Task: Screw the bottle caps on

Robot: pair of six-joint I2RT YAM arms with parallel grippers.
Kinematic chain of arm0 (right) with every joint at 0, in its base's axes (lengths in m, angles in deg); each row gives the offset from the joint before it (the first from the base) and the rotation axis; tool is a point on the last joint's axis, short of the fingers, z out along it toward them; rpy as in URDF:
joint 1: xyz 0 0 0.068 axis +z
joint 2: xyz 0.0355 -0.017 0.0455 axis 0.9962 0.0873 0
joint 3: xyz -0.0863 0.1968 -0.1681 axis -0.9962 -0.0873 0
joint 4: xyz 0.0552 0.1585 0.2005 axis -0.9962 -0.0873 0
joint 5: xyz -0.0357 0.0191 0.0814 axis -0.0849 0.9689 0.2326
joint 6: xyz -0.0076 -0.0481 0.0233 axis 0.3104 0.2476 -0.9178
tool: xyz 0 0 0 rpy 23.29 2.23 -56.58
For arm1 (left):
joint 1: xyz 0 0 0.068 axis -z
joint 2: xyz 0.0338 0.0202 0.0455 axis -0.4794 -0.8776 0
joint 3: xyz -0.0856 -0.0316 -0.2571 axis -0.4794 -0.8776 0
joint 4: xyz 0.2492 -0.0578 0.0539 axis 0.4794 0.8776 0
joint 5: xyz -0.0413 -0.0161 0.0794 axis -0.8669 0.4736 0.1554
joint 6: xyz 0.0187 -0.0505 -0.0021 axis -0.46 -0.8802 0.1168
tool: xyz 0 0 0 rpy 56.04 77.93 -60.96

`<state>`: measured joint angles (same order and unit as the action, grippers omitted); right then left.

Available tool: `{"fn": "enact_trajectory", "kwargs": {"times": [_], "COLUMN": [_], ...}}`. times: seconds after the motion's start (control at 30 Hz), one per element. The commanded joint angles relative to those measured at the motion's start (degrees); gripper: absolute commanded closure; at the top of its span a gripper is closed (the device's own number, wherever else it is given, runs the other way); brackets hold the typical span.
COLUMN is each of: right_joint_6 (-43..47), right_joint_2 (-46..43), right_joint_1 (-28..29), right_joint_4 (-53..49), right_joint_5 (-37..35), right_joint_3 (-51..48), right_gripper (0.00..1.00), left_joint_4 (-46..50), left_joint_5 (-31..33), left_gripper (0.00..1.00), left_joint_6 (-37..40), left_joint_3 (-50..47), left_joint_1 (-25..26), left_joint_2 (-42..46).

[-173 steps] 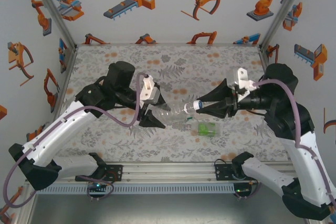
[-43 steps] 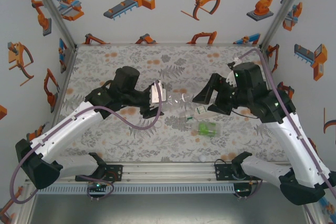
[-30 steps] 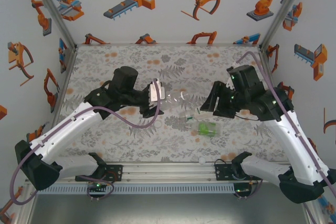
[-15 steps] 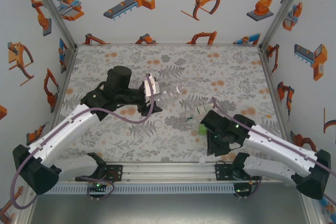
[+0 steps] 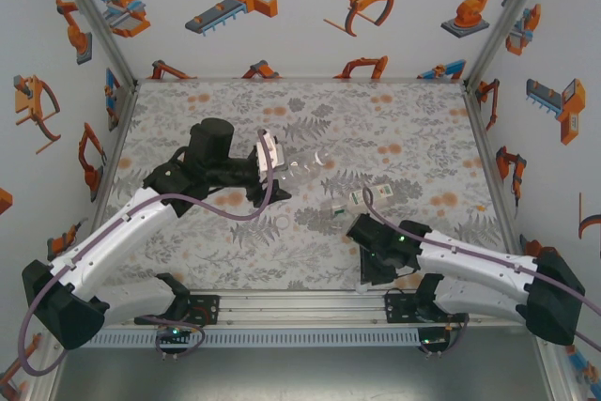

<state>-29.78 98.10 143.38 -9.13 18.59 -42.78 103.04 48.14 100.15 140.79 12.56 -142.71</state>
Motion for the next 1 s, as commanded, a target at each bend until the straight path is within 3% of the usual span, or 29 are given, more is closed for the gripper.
{"fn": "enact_trajectory", "kwargs": {"times": [0.0, 0.23, 0.5, 0.7, 0.97], "right_joint_6": [0.19, -0.39, 3.79, 11.29, 24.34], "right_joint_2": [0.17, 0.47, 2.72, 11.75, 33.82], "right_joint_1": [0.41, 0.41, 0.36, -2.23, -15.39], "right_joint_4": [1.74, 4.66, 1.19, -3.62, -5.24], "right_joint_5": [-0.41, -0.15, -2.29, -2.47, 3.34], "right_joint_3": [-1.86, -4.73, 1.9, 17.65, 44.89], "right_gripper": [0.69, 0.75, 0.95, 1.0, 1.0], "left_joint_4": [-1.42, -1.66, -1.55, -3.82, -7.42], "left_joint_5": [-2.01, -2.11, -1.93, 0.11, 4.11], "left_gripper": [1.0, 1.0, 1.0, 1.0, 1.0], "left_joint_6": [-0.96, -1.33, -2.06, -5.84, -11.42], "left_joint_3": [-0.03, 0.03, 0.11, -2.1, -7.58], "left_joint_1": [-0.27, -0.39, -0.86, -3.88, -8.33], "left_joint_2": [0.8, 0.43, 0.74, 3.46, 9.92]}}
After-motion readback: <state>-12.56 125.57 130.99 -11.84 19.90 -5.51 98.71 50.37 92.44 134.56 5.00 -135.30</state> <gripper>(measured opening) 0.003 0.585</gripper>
